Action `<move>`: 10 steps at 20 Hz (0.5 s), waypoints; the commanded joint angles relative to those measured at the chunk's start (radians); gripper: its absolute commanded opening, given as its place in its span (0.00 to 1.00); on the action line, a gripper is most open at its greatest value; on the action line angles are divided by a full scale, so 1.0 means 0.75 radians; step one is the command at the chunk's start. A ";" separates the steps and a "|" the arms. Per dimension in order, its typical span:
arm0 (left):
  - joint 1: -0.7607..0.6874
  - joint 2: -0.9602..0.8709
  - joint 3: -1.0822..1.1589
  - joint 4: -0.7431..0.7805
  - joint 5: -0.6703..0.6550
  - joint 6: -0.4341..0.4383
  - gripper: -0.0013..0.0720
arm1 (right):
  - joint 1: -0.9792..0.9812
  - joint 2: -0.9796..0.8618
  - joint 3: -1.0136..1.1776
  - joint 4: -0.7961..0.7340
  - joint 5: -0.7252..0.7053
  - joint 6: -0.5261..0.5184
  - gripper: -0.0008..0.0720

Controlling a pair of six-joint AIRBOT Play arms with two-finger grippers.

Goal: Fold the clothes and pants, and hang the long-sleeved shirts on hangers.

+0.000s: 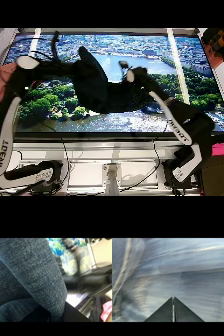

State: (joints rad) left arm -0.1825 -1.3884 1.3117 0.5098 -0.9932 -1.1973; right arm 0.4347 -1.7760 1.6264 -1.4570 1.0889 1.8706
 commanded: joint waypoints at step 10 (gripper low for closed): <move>-0.666 -0.244 0.004 -0.521 1.098 0.015 0.09 | -0.465 0.279 0.001 -0.087 0.066 -0.008 0.06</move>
State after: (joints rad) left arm -0.5747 -1.5494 1.3125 0.1848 -0.4271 -1.1889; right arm 0.1383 -1.5894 1.6264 -1.5200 1.1263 1.8645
